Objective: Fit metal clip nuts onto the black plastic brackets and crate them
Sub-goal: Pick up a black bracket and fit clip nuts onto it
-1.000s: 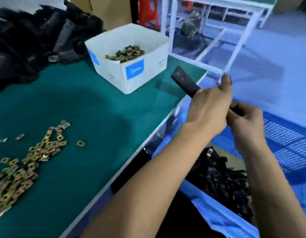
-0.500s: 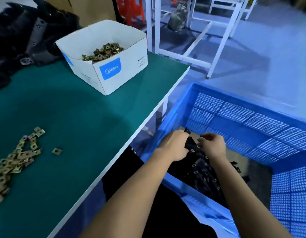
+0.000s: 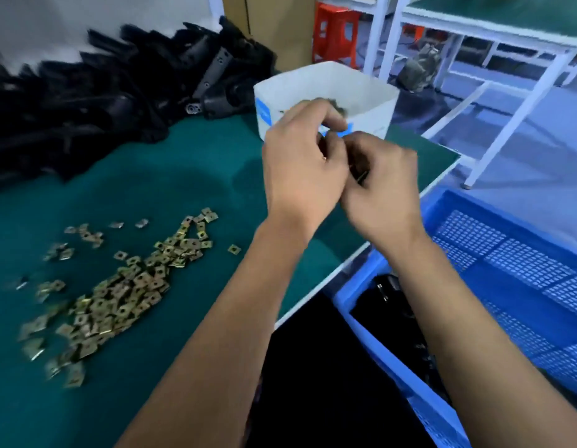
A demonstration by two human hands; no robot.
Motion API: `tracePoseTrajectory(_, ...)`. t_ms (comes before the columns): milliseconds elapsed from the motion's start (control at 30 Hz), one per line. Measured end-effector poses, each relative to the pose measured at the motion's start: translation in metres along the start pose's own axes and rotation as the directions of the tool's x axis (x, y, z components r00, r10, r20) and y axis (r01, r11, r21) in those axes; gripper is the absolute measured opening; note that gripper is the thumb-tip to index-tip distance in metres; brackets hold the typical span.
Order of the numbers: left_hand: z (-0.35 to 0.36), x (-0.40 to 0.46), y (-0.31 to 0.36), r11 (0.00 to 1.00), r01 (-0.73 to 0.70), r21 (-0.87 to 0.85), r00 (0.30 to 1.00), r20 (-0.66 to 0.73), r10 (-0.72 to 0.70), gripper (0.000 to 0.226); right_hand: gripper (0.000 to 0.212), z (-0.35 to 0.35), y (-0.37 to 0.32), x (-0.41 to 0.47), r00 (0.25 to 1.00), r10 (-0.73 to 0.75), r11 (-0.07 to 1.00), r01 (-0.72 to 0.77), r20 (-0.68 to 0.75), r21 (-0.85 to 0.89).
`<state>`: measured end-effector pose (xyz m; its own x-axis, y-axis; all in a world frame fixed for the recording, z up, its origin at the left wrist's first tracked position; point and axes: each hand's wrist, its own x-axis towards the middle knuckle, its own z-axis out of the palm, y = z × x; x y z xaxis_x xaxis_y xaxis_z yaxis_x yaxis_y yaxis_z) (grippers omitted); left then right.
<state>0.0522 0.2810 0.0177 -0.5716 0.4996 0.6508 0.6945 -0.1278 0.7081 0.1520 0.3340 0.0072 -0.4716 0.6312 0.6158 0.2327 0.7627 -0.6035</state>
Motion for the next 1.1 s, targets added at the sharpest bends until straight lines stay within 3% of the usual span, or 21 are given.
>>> tracePoseTrajectory(167, -0.127, -0.007, -0.053, 0.964, 0.204, 0.170, 0.953, -0.259, -0.156, 0.019, 0.017, 0.100, -0.085, 0.016, 0.907, -0.138, 0.990, 0.128, 0.398, 0.052)
tracePoseTrajectory(267, -0.219, -0.030, -0.083, 0.897, 0.349, 0.272, 0.879, -0.426, -0.213, 0.019, 0.018, 0.166, -0.152, 0.002, 0.803, -0.266, 0.964, 0.216, 0.534, 0.154)
tracePoseTrajectory(400, -0.334, -0.073, -0.115, 0.730, 0.530, 0.431, 0.774, -0.598, -0.208, 0.018, 0.018, 0.240, -0.232, -0.032, 0.620, -0.403, 0.914, 0.313, 0.673, 0.259)
tracePoseTrajectory(467, -0.384, -0.097, -0.127, 0.620, 0.636, 0.460, 0.686, -0.704, -0.181, 0.018, 0.023, 0.275, -0.269, -0.049, 0.510, -0.478, 0.869, 0.391, 0.715, 0.302)
tracePoseTrajectory(533, -0.417, -0.115, -0.137, 0.561, 0.742, 0.369, 0.534, -0.831, -0.160, 0.019, 0.031, 0.307, -0.301, -0.062, 0.436, -0.534, 0.824, 0.459, 0.724, 0.331)
tracePoseTrajectory(600, -0.435, -0.122, -0.143, 0.591, 0.785, 0.185, 0.325, -0.936, -0.138, 0.018, 0.044, 0.338, -0.332, -0.074, 0.384, -0.558, 0.794, 0.505, 0.736, 0.339)
tracePoseTrajectory(667, -0.440, -0.120, -0.147, 0.658, 0.748, 0.091, 0.222, -0.968, -0.117, 0.016, 0.059, 0.365, -0.357, -0.081, 0.381, -0.537, 0.791, 0.538, 0.753, 0.292)
tracePoseTrajectory(767, -0.444, -0.115, -0.150, 0.711, 0.701, 0.047, 0.167, -0.981, -0.100, 0.016, 0.071, 0.404, -0.392, -0.079, 0.382, -0.578, 0.726, 0.645, 0.721, 0.240)
tracePoseTrajectory(933, -0.443, -0.112, -0.150, 0.724, 0.690, -0.004, 0.115, -0.987, -0.115, 0.019, 0.077, 0.455, -0.407, -0.050, 0.206, -0.574, 0.533, 0.829, 0.793, 0.171)
tracePoseTrajectory(1000, -0.443, -0.112, -0.150, 0.710, 0.704, -0.018, 0.115, -0.984, -0.139, 0.019, 0.071, 0.463, -0.404, -0.046, 0.153, -0.526, 0.538, 0.821, 0.836, 0.189)
tracePoseTrajectory(1100, -0.443, -0.113, -0.152, 0.699, 0.715, -0.023, 0.125, -0.979, -0.160, 0.017, 0.069, 0.459, -0.395, -0.039, 0.150, -0.547, 0.560, 0.796, 0.823, 0.227)
